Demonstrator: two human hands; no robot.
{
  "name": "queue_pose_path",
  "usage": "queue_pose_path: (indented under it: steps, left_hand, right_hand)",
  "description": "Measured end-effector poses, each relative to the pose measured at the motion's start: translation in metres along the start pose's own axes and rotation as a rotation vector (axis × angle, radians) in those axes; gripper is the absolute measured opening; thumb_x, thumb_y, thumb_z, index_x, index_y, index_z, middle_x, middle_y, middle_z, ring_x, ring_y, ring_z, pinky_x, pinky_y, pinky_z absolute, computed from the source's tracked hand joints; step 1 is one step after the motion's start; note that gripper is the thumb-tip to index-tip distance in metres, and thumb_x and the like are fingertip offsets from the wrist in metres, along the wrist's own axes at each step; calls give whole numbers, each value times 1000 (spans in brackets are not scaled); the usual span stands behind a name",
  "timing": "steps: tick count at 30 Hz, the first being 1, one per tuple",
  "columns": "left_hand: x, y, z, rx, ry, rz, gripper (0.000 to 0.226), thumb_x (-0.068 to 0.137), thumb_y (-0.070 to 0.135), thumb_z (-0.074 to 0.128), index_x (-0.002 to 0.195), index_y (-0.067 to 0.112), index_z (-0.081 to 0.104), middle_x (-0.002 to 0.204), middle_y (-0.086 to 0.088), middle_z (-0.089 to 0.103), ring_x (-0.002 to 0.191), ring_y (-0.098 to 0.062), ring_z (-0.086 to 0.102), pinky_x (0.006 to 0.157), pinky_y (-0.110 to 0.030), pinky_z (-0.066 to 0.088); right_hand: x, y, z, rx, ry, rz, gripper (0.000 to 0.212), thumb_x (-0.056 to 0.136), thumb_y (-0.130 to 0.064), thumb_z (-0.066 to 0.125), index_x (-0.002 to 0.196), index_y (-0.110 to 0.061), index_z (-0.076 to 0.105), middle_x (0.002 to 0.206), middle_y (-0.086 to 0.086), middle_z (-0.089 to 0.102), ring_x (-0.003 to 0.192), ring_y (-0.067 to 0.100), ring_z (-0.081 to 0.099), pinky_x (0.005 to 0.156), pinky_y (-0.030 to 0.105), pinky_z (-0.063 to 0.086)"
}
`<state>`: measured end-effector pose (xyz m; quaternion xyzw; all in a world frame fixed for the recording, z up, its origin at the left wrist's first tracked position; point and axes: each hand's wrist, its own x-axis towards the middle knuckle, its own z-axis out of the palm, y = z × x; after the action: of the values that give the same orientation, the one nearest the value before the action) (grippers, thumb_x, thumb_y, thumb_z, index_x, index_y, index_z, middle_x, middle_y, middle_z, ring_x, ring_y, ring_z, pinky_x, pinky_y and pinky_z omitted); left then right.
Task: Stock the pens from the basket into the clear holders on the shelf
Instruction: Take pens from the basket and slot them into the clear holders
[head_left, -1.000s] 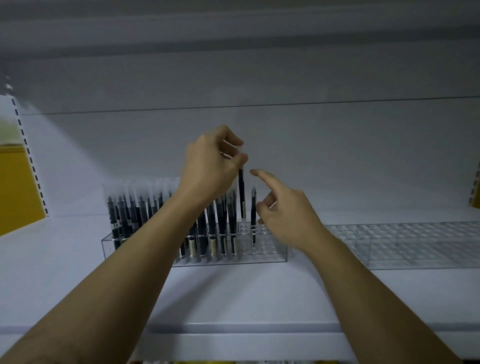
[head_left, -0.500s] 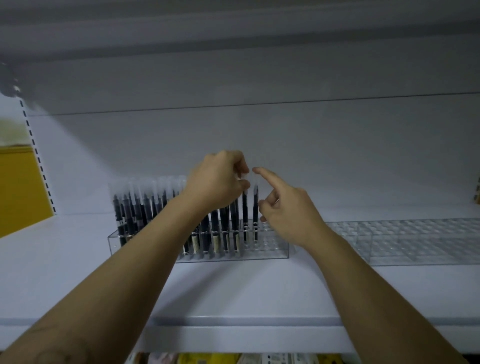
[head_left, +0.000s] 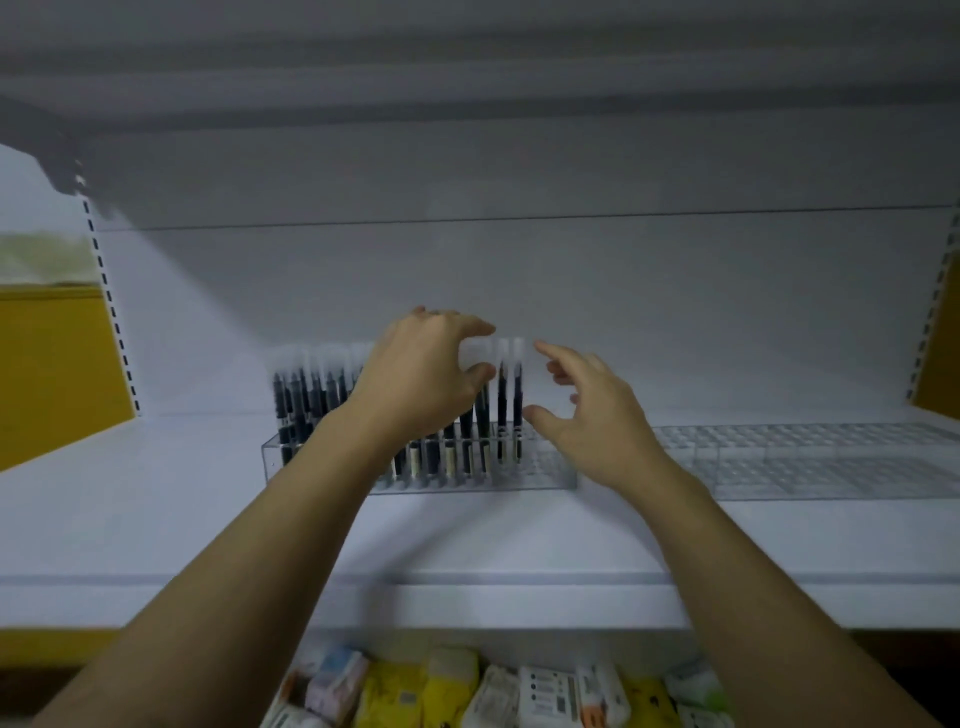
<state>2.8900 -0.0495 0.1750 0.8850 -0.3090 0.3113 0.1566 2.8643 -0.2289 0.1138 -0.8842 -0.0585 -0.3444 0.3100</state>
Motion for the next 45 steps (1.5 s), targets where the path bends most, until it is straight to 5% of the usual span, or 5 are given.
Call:
queue_pose_path:
  steps: [12, 20, 32, 41, 45]
  left_hand:
    - [-128, 29, 15, -26, 106, 80, 39, 89, 36, 62, 127, 26, 58, 122, 4, 60, 114, -20, 50, 95, -34, 33]
    - [-233, 47, 71, -102, -14, 28, 35, 87, 38, 62, 120, 28, 60, 117, 5, 62, 115, -23, 50, 89, -38, 34]
    - [-365, 51, 223, -209, -669, -240, 42, 91, 40, 57, 131, 27, 52, 132, 1, 56, 123, -23, 46, 101, -38, 37]
    - [-462, 37, 309, -338, -1072, -544, 28, 91, 27, 54, 117, 20, 61, 118, -3, 64, 107, -25, 60, 82, -29, 47]
    - [-511, 32, 349, -377, -1214, -662, 35, 86, 27, 53, 119, 19, 60, 116, -8, 63, 104, -29, 60, 85, -34, 50]
  right_hand:
    - [-117, -45, -26, -143, 24, -120, 50, 86, -28, 69, 133, -27, 51, 130, -6, 47, 121, 12, 45, 104, 27, 37]
    - [-230, -12, 13, -89, 146, -104, 30, 82, -17, 73, 110, -18, 63, 102, -6, 56, 93, 5, 53, 80, 20, 43]
    - [-380, 96, 129, -228, -727, 489, 60, 91, -34, 63, 144, -21, 39, 148, 4, 35, 136, 24, 34, 104, 35, 37]
    - [-457, 147, 184, -103, -1029, 745, 27, 94, -17, 56, 112, 3, 60, 111, 22, 59, 104, 37, 57, 82, 40, 47]
    - [-487, 170, 199, -76, -1159, 795, 13, 95, -21, 54, 104, -13, 59, 96, 3, 56, 89, 19, 56, 80, 30, 45]
